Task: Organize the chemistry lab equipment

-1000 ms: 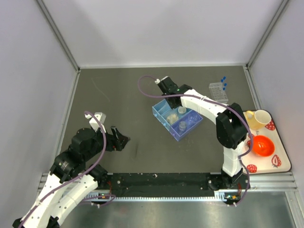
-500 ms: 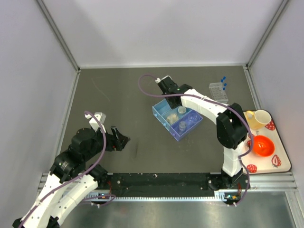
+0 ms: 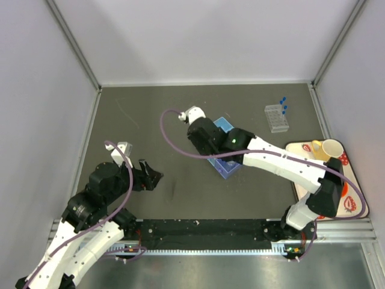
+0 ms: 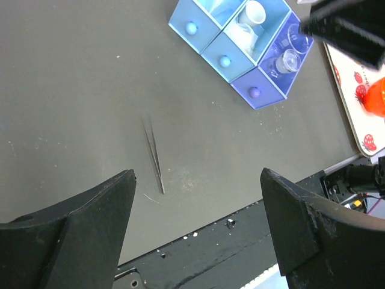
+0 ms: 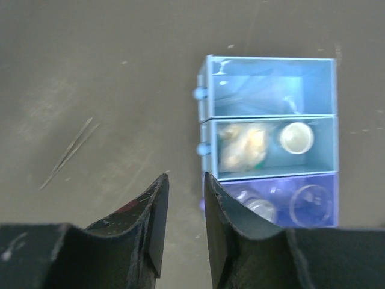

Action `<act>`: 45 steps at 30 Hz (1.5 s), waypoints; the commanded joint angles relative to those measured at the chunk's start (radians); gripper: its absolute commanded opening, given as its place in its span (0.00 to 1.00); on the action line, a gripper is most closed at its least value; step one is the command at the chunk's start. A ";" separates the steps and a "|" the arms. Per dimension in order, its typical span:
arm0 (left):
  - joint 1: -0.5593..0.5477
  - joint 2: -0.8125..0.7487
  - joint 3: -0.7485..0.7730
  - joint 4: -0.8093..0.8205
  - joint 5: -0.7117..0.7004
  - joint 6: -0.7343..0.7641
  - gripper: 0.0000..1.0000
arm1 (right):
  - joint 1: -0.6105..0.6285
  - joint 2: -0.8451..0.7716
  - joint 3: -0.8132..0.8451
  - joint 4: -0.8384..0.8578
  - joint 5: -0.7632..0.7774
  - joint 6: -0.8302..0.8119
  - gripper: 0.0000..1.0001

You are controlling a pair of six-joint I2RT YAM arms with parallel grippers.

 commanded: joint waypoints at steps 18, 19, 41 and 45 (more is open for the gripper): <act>0.001 -0.054 0.134 -0.118 -0.101 -0.028 0.90 | 0.228 0.332 -0.001 0.114 -0.178 0.524 0.46; 0.001 -0.057 0.135 -0.121 -0.101 -0.028 0.90 | 0.231 0.347 0.007 0.114 -0.182 0.544 0.46; 0.001 -0.121 0.149 -0.175 -0.089 -0.021 0.90 | 0.251 0.514 0.085 0.098 0.011 0.854 0.47; 0.001 -0.121 0.145 -0.175 -0.087 -0.021 0.89 | 0.235 0.519 0.085 0.084 0.037 0.874 0.44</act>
